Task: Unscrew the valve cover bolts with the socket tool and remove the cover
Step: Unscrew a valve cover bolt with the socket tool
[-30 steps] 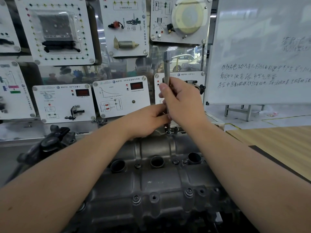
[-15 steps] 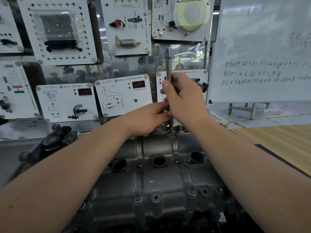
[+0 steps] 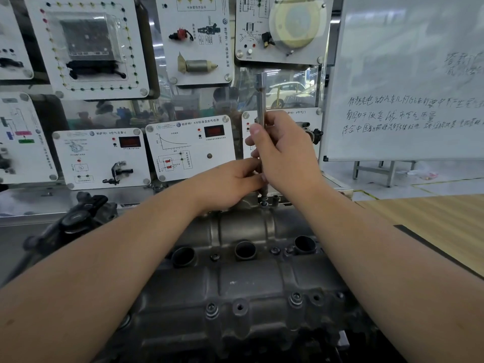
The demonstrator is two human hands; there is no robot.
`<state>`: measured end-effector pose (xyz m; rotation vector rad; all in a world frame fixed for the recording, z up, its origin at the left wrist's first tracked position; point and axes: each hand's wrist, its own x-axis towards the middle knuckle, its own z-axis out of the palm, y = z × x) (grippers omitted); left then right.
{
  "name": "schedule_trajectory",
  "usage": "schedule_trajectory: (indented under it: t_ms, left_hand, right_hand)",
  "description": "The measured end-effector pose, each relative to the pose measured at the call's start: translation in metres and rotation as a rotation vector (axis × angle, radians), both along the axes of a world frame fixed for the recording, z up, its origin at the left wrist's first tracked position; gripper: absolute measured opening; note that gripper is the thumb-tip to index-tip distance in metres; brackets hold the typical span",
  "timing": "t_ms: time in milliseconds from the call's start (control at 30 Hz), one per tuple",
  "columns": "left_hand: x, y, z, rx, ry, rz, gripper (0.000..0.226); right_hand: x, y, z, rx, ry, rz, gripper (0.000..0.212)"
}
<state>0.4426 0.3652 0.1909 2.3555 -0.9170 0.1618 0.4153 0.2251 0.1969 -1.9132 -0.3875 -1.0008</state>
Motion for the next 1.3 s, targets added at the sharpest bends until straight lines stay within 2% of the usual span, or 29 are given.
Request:
schedule_trajectory:
  t_ms: [167, 400, 633, 833, 967, 1200, 1300]
  left_hand:
    - [-0.0004, 0.0002, -0.0006, -0.058, 0.025, -0.005, 0.026]
    - [-0.0003, -0.0002, 0.0014, -0.015, 0.018, -0.007, 0.029]
    - [0.0033, 0.0018, -0.0015, -0.059, 0.054, -0.010, 0.030]
    - [0.0017, 0.0010, 0.0001, -0.019, 0.018, -0.001, 0.030]
    - [-0.0007, -0.0003, 0.0001, -0.026, 0.038, -0.010, 0.035]
    - [-0.0020, 0.0003, 0.0005, -0.042, 0.056, 0.003, 0.031]
    - [-0.0013, -0.0005, 0.0015, -0.023, 0.035, 0.006, 0.030]
  right_hand:
    - [0.0014, 0.0007, 0.0013, 0.014, 0.037, 0.030, 0.020]
    - [0.0026, -0.0014, -0.0003, 0.039, 0.021, 0.055, 0.009]
    - [0.0056, -0.0006, -0.0002, 0.066, 0.059, 0.060, 0.024]
    - [0.0048, -0.0005, -0.0004, 0.058, 0.018, 0.057, 0.015]
    - [0.0063, -0.0016, -0.0016, 0.088, -0.005, 0.042, 0.018]
    - [0.0089, 0.0004, -0.0006, 0.100, 0.025, 0.043, 0.032]
    - [0.0067, 0.0001, -0.0009, 0.050, 0.016, 0.040, 0.029]
